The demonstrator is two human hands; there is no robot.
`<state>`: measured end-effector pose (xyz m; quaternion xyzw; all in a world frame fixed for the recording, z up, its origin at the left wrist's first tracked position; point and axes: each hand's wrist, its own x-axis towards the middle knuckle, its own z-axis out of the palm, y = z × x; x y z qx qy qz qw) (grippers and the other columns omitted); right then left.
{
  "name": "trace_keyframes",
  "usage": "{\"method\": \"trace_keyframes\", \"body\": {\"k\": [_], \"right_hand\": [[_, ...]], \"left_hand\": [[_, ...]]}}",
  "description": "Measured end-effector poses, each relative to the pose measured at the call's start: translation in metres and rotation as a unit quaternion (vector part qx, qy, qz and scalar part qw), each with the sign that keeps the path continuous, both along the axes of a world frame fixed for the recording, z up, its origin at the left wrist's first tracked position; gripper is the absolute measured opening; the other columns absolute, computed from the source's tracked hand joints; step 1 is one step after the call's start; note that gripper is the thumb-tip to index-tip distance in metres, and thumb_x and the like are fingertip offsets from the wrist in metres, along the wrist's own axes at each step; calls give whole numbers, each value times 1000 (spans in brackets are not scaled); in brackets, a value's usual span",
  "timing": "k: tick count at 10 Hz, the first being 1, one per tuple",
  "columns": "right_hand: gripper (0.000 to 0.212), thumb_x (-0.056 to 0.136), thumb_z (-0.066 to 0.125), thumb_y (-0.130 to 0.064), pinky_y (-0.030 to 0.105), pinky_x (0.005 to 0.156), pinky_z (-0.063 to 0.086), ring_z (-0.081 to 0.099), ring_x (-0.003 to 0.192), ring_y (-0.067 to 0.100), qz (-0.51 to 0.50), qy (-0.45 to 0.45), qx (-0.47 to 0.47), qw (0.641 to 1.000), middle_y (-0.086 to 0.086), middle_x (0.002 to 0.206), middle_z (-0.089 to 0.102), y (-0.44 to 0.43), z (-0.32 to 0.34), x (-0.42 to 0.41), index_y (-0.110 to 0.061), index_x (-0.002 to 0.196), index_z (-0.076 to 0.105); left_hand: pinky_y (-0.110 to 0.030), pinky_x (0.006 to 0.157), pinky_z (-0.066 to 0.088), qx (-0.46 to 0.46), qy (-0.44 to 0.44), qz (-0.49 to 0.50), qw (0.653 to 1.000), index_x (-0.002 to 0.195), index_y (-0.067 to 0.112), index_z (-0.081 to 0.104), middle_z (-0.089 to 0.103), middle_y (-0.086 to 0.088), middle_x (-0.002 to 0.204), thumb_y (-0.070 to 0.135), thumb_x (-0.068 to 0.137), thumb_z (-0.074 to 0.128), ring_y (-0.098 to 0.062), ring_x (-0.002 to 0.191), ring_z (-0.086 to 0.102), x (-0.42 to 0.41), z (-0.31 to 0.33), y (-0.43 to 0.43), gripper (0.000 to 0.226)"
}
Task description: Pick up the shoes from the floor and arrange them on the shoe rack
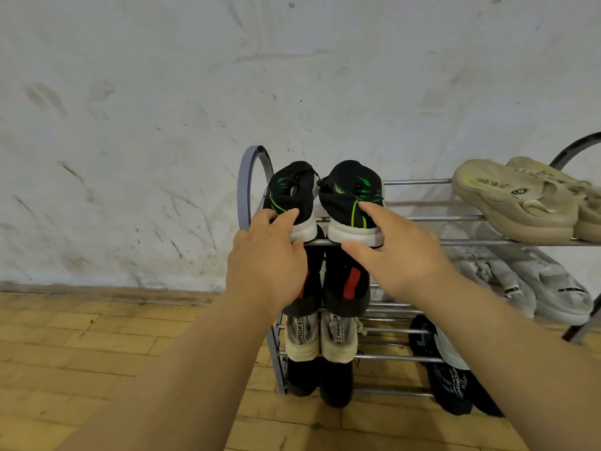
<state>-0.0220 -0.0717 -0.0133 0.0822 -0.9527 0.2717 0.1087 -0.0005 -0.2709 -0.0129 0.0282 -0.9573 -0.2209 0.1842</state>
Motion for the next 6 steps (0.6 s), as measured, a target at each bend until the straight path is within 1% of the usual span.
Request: {"method": "trace_keyframes", "body": {"k": [1,2,3,4,5,6], "right_hand": [[73,93,55,-65,49,113,36,45,140,16,18,2,-9,1000,-15,155,46,-3,-2,-2,-41,156,30],[72,94,52,-66,48,115,31,45,141,14,32,4,3,999,-15,157,44,-6,-4,-4,-40,158,28],[76,95,49,-68,49,118,29,44,142,14,33,4,6,999,-15,161,39,-3,-5,-4,-39,159,23],[79,94,52,-67,48,120,28,44,142,16,33,11,8,999,-12,161,40,1,-7,2,-37,160,20],[82,94,56,-64,46,123,25,33,149,17,38,17,22,999,-9,164,34,9,-3,14,-35,162,20],[81,94,59,-61,44,123,23,29,151,17,24,23,24,999,-8,165,31,25,6,28,-35,162,22]], "left_hand": [[-41,106,40,-2,-5,-2,1000,156,40,35,35,5,157,32,105,46,-31,132,40,-1,0,0,53],[-42,106,40,-10,-5,4,1000,157,40,34,36,5,157,33,106,44,-31,132,39,1,-1,0,52],[-42,106,40,-8,-5,0,1000,158,39,32,34,5,158,34,106,44,-31,133,39,4,-1,1,53],[-43,106,41,-12,-12,-10,1000,159,39,26,32,5,160,38,104,49,-31,135,38,7,-2,2,60],[-46,108,41,-12,-15,-8,1000,160,39,20,22,2,165,42,100,53,-34,139,39,15,1,4,68],[-47,106,45,-27,5,-2,1000,160,38,21,21,-1,164,44,99,54,-33,139,40,24,6,7,70]]}}
